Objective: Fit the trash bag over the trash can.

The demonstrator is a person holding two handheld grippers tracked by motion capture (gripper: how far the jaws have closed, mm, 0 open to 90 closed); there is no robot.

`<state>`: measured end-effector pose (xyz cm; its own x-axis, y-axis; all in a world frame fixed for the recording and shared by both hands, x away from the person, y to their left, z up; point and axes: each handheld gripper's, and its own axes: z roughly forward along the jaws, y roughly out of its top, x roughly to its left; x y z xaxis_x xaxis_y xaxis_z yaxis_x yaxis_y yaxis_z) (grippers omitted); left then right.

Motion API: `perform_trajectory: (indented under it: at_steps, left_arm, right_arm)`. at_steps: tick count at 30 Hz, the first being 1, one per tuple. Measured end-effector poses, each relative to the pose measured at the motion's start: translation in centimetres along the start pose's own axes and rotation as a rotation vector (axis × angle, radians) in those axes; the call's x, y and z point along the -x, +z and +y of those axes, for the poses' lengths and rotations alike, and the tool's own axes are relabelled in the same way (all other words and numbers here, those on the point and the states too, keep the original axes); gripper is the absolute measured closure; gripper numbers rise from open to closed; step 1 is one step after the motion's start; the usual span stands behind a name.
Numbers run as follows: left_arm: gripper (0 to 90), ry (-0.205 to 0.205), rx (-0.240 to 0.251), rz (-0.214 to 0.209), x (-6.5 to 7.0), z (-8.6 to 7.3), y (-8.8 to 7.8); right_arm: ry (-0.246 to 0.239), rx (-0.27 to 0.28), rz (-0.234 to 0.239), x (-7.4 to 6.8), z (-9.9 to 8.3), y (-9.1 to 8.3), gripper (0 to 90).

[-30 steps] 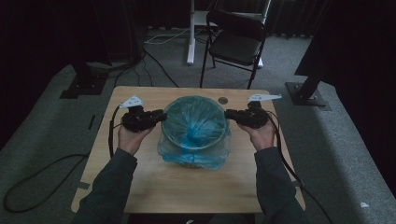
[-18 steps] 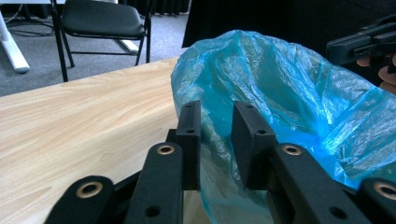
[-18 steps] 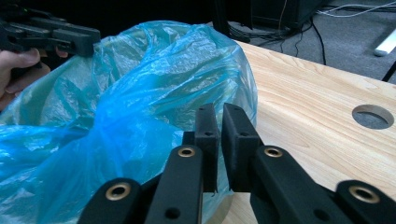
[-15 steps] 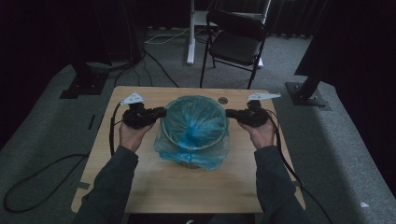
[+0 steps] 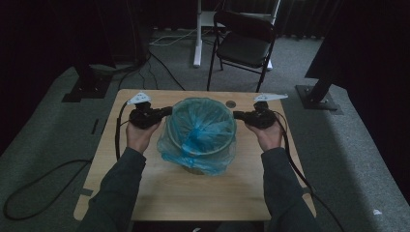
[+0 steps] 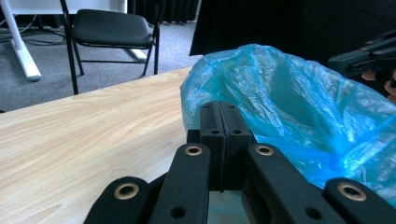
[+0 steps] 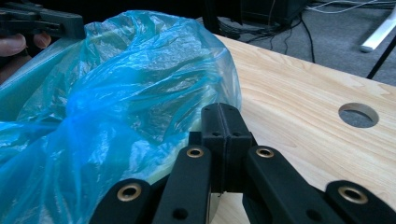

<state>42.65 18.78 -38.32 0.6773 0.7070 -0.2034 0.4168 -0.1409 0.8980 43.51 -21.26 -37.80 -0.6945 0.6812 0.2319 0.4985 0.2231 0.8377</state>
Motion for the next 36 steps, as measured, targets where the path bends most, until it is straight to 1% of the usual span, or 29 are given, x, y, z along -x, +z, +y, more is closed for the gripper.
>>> perform_trajectory:
  at_steps: [2,6,8,9,10,11,12,13,14,15,16,17,18,20,22,24,27,28,29,30,31,32,33,34,35,36]
  left_arm:
    - [89.4,-0.001,-0.002,0.009,-0.2,0.1,0.3]
    - [89.4,-0.020,0.002,0.016,-0.6,0.2,0.7]
    - [89.4,-0.026,-0.001,0.018,-0.8,0.2,1.0]
    - [89.4,-0.025,-0.004,0.020,-0.9,0.1,1.1]
    - [89.4,-0.027,-0.011,0.023,-1.0,0.1,1.2]
    - [89.4,-0.040,-0.014,0.028,-1.3,0.0,1.4]
    - [89.4,-0.042,-0.016,0.030,-1.4,0.0,1.5]
    - [89.4,-0.050,-0.020,0.029,-1.6,-0.1,1.6]
    - [89.4,-0.053,-0.025,0.023,-1.7,-0.2,1.8]
    - [89.3,-0.055,-0.029,0.022,-1.8,-0.2,1.9]
    - [89.3,-0.057,-0.035,0.022,-2.0,-0.3,2.0]
    - [89.3,-0.063,-0.036,0.023,-2.0,-0.3,2.1]
    - [89.3,-0.067,-0.038,0.020,-2.1,-0.4,2.2]
    - [89.3,-0.074,-0.036,0.016,-2.2,-0.4,2.2]
    - [89.0,-0.077,-0.037,0.014,-2.2,-0.4,2.3]
    - [88.0,-0.069,-0.047,0.012,-2.2,-0.5,2.4]
    - [86.9,-0.059,-0.067,0.009,-2.1,-0.8,2.5]
    - [85.9,-0.061,-0.069,0.008,-2.0,-0.9,2.5]
    - [83.4,-0.061,-0.069,0.008,-2.0,-0.9,2.5]
    - [79.6,-0.061,-0.063,0.022,-2.0,-0.9,2.2]
    - [76.7,-0.063,-0.053,0.026,-2.1,-0.8,1.8]
    - [73.2,-0.064,-0.041,0.029,-2.1,-0.7,1.4]
    - [70.6,-0.057,-0.032,0.040,-2.1,-0.5,1.1]
    - [67.8,-0.053,-0.025,0.052,-2.0,-0.3,0.7]
    - [65.6,-0.052,-0.016,0.059,-2.0,-0.1,0.3]
    - [64.2,-0.049,-0.005,0.061,-2.0,0.1,0.0]
  right_arm:
    - [0.005,0.004,-0.006,0.1,0.0,0.0,90.0]
    - [0.013,0.011,-0.013,0.3,0.1,0.0,90.0]
    - [0.028,0.026,-0.001,0.3,0.1,0.0,89.8]
    - [0.025,0.039,0.021,0.2,0.1,-0.1,81.7]
    - [0.027,0.047,0.038,0.2,0.2,-0.1,75.6]
    - [0.027,0.055,0.043,0.1,0.2,-0.1,72.0]
    - [0.028,0.056,0.042,0.1,0.2,0.0,71.7]
    - [0.029,0.053,0.046,0.1,0.3,0.0,71.6]
    - [0.030,0.049,0.055,0.1,0.3,0.2,73.3]
    - [0.029,0.045,0.061,0.0,0.3,0.2,77.9]
    - [0.024,0.041,0.058,0.0,0.3,0.3,81.3]
    - [0.027,0.043,0.070,0.0,0.3,0.3,85.2]
    - [0.030,0.046,0.066,0.0,0.4,0.3,89.9]
    - [0.030,0.034,0.035,0.0,0.5,0.3,90.0]
    - [0.035,0.014,0.015,0.1,0.4,0.5,90.0]
    - [0.045,-0.018,-0.015,0.4,0.2,0.7,90.0]
    - [0.047,-0.061,-0.034,0.5,-0.3,0.9,90.0]
    - [0.047,-0.079,-0.042,0.6,-0.6,1.0,90.0]
    - [0.047,-0.079,-0.042,0.6,-0.6,1.0,90.0]
    - [0.055,-0.088,-0.043,0.6,-0.9,0.9,89.9]
    - [0.058,-0.079,-0.043,0.6,-1.0,0.7,86.7]
    - [0.062,-0.058,-0.046,0.6,-1.1,0.4,79.0]
    - [0.066,-0.040,-0.052,0.5,-1.1,0.0,75.0]
    - [0.072,-0.024,-0.055,0.5,-1.2,-0.3,71.5]
    - [0.071,-0.006,-0.060,0.4,-1.3,-0.7,69.8]
    - [0.074,0.013,-0.054,0.3,-1.3,-1.0,68.4]
